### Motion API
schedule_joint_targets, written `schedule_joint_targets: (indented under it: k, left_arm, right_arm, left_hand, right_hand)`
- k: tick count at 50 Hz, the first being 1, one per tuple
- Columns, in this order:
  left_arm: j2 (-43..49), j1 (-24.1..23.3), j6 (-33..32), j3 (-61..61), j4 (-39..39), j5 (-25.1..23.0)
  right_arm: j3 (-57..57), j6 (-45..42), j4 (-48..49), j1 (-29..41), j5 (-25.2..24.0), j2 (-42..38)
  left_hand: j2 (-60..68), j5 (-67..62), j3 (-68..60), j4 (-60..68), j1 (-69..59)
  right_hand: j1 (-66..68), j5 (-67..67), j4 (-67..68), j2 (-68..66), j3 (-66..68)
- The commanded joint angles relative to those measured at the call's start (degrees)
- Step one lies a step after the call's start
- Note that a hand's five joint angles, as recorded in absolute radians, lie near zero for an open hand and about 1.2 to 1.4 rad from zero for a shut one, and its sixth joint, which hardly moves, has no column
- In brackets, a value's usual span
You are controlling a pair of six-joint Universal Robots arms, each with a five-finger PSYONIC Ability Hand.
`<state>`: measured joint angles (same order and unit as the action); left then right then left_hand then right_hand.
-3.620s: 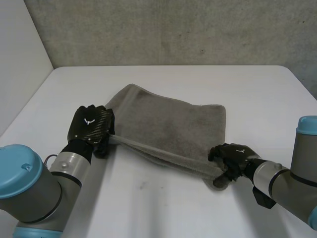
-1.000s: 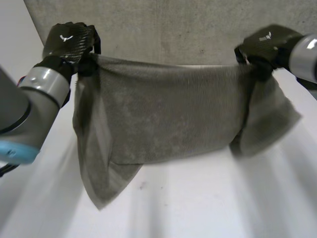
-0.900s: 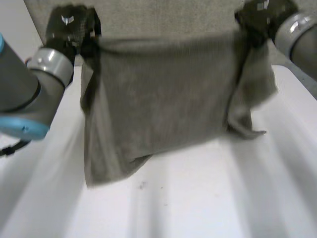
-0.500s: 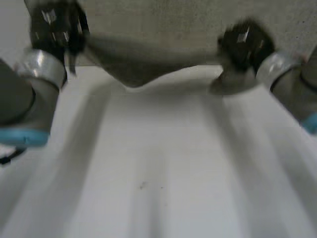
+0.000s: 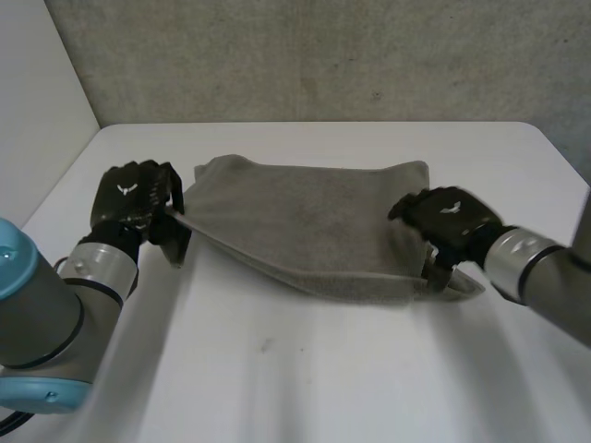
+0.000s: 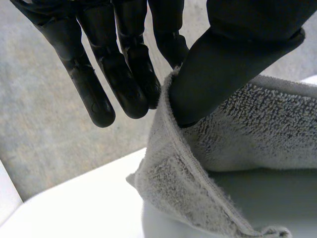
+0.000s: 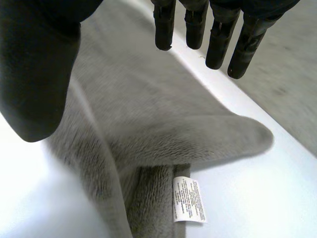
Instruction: Fold the towel.
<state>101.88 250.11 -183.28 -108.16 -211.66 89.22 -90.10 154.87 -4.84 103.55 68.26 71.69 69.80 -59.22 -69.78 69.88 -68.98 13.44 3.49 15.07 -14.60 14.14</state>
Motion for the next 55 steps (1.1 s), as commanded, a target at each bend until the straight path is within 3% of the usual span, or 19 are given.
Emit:
schedule_joint_targets:
  k: [1,20,30,48,51,53,55]
  left_arm:
    - [-3.1,0.4,0.1,-0.5,0.2,-0.1]
    - [-3.4,1.3,0.1,-0.8,0.0,-0.1]
    - [-3.4,1.3,0.1,-0.8,-0.2,-0.1]
    - [-3.4,1.4,0.1,-0.9,-0.3,-0.1]
    - [-3.4,1.5,0.1,-0.8,-0.3,-0.1]
    - [-3.4,1.8,0.1,-0.8,-0.3,-0.1]
    - [-3.4,2.0,0.1,-0.6,-0.3,-0.1]
  right_arm:
    - [-3.1,17.7,-0.2,-5.3,-0.5,2.8]
    - [-9.2,11.9,0.4,-8.6,-0.4,-2.9]
    - [-8.5,12.0,5.3,-7.4,-0.5,-7.7]
    - [-3.9,12.8,7.2,-3.1,0.1,-12.1]
    - [-3.3,12.7,7.3,-2.6,0.2,-12.7]
    - [-2.4,12.8,7.2,-2.6,0.5,-13.1]
    - [-1.7,12.9,7.1,-2.6,0.7,-12.9]
  left_hand:
    - [10.2,-10.8,-10.2,10.1,-11.0]
    - [10.2,-10.8,-10.2,10.1,-11.0]
    - [10.2,-10.8,-10.2,10.1,-11.0]
    - [10.2,-10.8,-10.2,10.1,-11.0]
    - [10.2,-10.8,-10.2,10.1,-11.0]
    - [10.2,-10.8,-10.2,10.1,-11.0]
    - [10.2,-10.8,-10.2,10.1,-11.0]
  right_hand:
    - [-3.4,-3.5,-5.1,4.6,-4.1]
    - [4.2,4.2,2.6,-3.1,3.5]
    - [18.0,17.9,16.4,-16.8,17.3]
    - [26.6,26.5,25.0,-25.4,25.9]
    - [38.9,38.8,37.2,-37.7,38.2]
    - [66.4,66.4,64.8,-65.3,65.7]
    - [66.6,66.5,64.9,-65.4,65.9]
